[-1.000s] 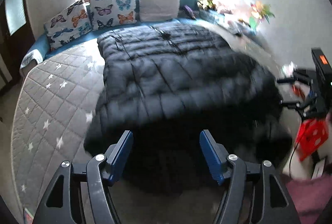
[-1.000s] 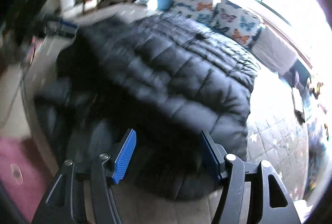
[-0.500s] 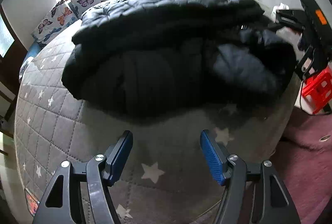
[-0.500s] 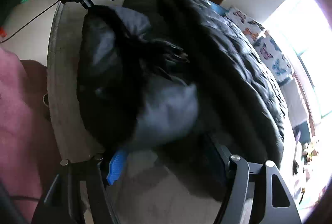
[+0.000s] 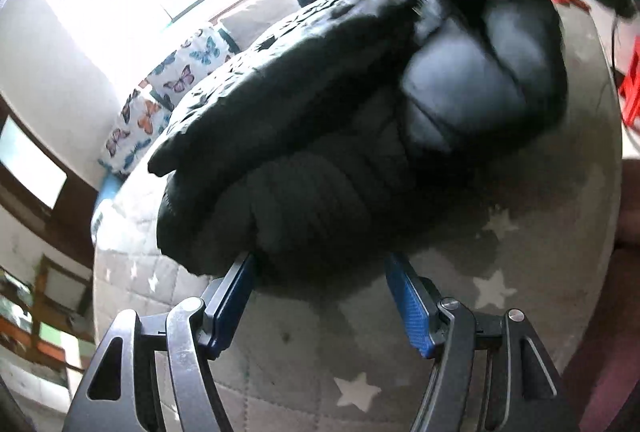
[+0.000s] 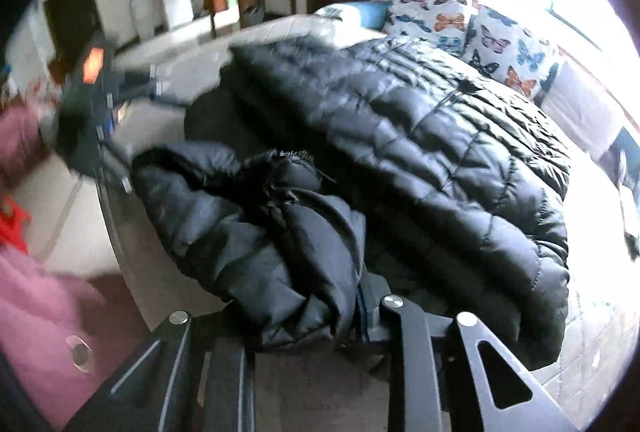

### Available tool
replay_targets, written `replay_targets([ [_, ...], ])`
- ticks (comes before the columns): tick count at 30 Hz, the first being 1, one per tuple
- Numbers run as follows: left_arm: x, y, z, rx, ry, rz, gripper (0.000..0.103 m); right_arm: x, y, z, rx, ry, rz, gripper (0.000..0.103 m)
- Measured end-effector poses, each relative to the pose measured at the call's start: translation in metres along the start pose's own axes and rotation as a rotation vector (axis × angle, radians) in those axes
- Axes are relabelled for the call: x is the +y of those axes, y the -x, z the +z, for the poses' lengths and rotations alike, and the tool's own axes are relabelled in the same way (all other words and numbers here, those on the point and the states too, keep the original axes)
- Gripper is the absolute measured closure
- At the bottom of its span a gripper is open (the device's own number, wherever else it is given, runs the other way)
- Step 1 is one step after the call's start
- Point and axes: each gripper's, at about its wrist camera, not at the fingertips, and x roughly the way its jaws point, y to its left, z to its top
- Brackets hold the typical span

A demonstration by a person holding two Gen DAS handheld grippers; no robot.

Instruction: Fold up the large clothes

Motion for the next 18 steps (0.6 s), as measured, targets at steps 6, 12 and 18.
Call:
replay_targets([
  [6, -0.009, -0.002, 0.002, -0.049, -0.065, 0.101, 0.026, -0.008, 0.018, 0.015, -0.074, -0.051, -0.001, 0.080],
  [12, 0.000, -0.015, 0.013, -0.088, -0.043, 0.171, 0.025, -0.007, 0.015, 0.018, -0.081, -0.045, -0.019, 0.080],
  [18, 0.000, -0.004, 0.011, -0.137, 0.005, 0.166, 0.057, 0.003, 0.018, 0.003, -0.091, -0.044, -0.043, 0.081],
])
